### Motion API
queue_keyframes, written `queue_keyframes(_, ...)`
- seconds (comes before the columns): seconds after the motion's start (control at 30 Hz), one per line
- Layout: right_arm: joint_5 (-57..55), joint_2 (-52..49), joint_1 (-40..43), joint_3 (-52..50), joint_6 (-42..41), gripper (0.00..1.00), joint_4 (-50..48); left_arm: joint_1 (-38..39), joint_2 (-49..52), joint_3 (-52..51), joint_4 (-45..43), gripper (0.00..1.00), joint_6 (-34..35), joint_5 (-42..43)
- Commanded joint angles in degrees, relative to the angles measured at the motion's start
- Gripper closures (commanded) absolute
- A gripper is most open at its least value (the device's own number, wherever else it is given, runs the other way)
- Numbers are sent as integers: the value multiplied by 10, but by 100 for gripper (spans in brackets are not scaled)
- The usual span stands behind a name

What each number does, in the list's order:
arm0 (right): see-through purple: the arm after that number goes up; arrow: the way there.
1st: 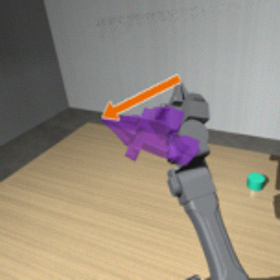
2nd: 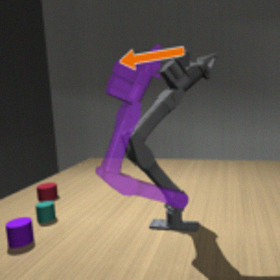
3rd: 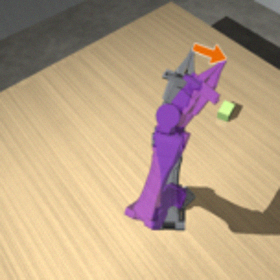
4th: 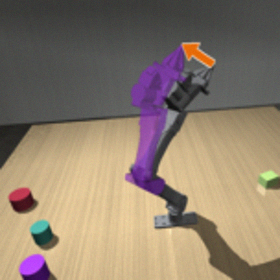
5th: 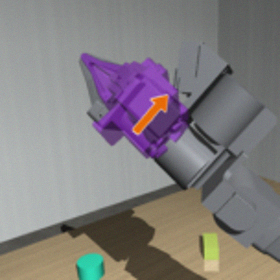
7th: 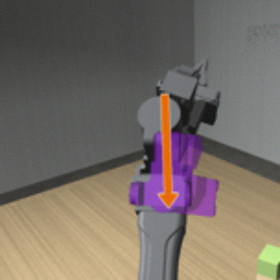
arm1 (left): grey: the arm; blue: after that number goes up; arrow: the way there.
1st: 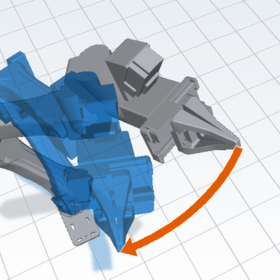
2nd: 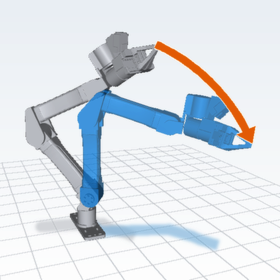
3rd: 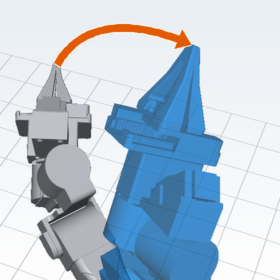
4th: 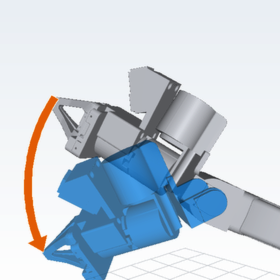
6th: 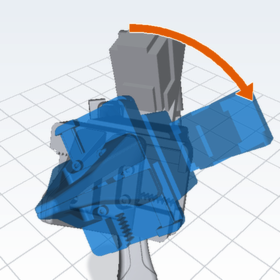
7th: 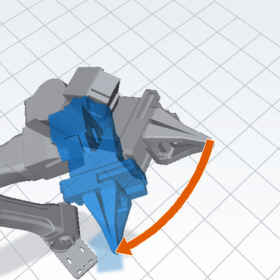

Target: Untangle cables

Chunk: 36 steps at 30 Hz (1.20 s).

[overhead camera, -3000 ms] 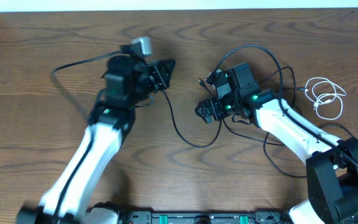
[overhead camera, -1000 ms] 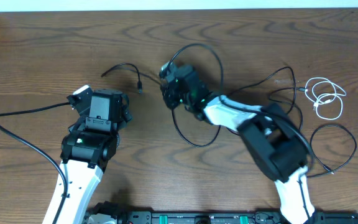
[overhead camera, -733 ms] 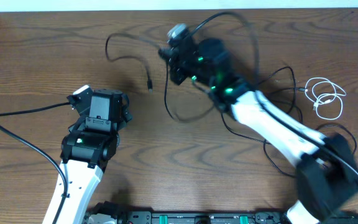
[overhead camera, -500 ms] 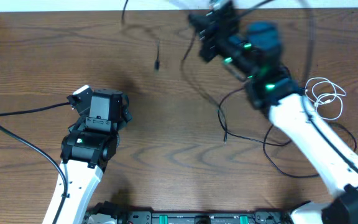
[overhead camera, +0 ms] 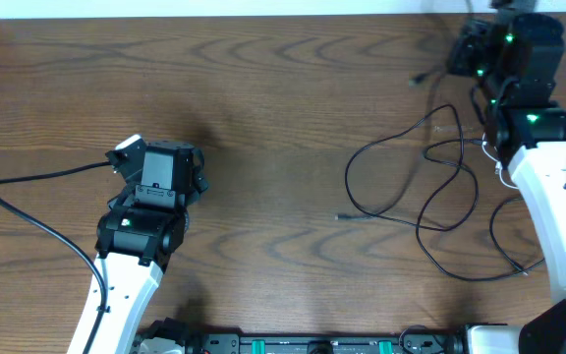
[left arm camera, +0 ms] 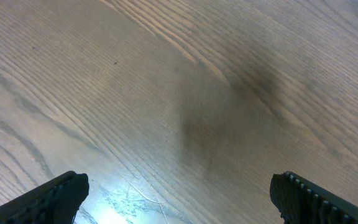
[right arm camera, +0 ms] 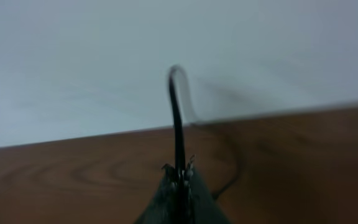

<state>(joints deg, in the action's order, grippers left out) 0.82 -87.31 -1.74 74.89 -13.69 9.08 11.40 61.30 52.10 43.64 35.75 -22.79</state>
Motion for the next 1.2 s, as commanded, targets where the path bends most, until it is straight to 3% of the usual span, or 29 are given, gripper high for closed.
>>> queue_keyframes(0.0,-54,-2,31,2,-22,99,51,-1,-2,-2,3,2,-5,-12)
queue_keyframes(0.23,-55,-3,62,1,-21,99,197,-1,-2,-2,3,2,-5,-12)
queue_keyframes(0.43,-78,-5,71,0,-21,97,260,-1,-2,-2,3,2,-5,-12)
queue_keyframes(0.47,-78,-5,71,0,-19,82,266,-1,-2,-2,3,2,-5,-12)
queue_keyframes(0.53,-78,-5,71,0,-19,35,278,-1,-2,-2,3,2,-5,-12)
queue_keyframes(0.57,-78,-5,71,0,-19,5,283,-1,-2,-2,3,2,-5,-12)
queue_keyframes(0.6,-78,-5,71,0,-19,1,287,-1,-2,-2,3,2,-5,-12)
queue_keyframes(1.17,-56,-5,70,-39,-20,1,330,-1,-2,-2,3,2,-5,-12)
